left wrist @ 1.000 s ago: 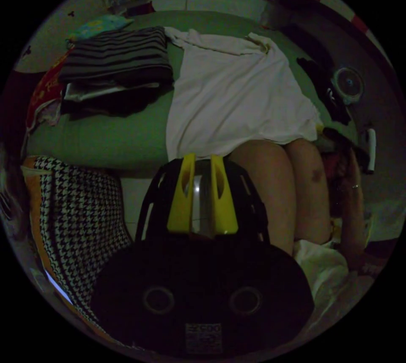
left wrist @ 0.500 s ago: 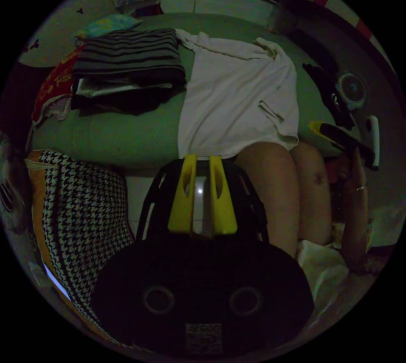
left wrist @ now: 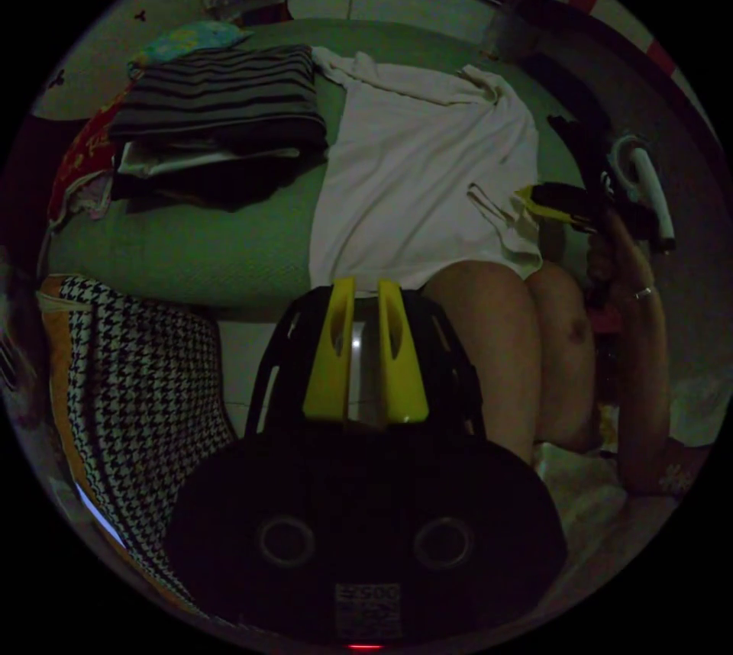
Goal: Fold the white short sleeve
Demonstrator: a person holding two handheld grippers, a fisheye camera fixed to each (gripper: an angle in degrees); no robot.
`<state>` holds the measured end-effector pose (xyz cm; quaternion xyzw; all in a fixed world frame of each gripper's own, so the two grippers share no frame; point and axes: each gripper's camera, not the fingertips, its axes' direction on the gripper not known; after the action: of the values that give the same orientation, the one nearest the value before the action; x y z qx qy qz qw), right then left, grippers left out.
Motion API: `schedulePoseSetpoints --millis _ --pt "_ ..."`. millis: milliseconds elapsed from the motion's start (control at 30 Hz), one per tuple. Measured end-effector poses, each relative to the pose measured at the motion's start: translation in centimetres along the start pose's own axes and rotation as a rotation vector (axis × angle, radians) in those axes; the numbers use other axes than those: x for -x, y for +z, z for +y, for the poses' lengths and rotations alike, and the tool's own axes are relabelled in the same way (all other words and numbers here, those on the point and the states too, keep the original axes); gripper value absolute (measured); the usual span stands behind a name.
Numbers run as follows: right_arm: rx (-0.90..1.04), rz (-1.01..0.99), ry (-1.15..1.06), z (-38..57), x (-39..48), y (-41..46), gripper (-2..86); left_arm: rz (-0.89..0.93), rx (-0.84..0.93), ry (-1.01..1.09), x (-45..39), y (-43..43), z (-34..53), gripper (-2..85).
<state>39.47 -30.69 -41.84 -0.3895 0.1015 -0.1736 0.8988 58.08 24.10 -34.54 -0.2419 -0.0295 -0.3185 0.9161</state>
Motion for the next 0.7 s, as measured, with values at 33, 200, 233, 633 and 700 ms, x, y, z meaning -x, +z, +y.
schedulePoseSetpoints --millis 33,200,233,633,700 --pt "-0.007 -0.006 -0.01 -0.2 0.3 0.0 3.3 -0.001 0.004 -0.001 0.1 0.0 -0.1 6.3" --pt "-0.091 -0.075 -0.031 0.9 0.4 -2.5 -1.3 0.007 0.01 -0.013 0.3 0.2 -1.7 6.3" --pt "-0.115 -0.091 -0.018 1.5 0.1 -3.4 -1.5 0.007 0.01 -0.014 0.3 0.2 -2.0 6.3" --pt "-0.224 -0.052 0.353 5.1 -9.2 -7.7 -1.2 0.037 -0.004 0.039 -2.0 -0.2 -8.5 6.1" --pt "-0.189 -0.035 0.38 4.8 -9.3 -6.6 -1.2 0.045 -0.016 0.046 -2.5 -0.3 -10.7 5.9"
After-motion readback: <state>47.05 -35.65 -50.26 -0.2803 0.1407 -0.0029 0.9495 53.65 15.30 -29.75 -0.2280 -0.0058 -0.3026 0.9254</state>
